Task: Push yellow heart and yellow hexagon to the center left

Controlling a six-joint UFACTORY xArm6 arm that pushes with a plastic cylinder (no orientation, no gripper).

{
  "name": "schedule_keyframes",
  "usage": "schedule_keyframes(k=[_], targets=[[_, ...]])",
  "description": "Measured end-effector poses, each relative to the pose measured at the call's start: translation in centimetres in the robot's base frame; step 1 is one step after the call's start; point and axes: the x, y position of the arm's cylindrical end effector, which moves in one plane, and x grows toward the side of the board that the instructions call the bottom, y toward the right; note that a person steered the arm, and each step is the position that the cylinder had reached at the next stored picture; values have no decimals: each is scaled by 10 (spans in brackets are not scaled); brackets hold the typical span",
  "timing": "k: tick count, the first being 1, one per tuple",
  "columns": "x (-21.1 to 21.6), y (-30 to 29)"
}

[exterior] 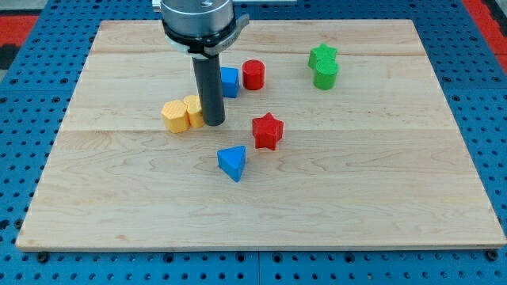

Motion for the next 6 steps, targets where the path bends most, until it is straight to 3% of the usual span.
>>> schedule_keyframes(k=[2, 3, 5, 6], targets=[[-12, 19], [-12, 3], [5, -88], [6, -93]])
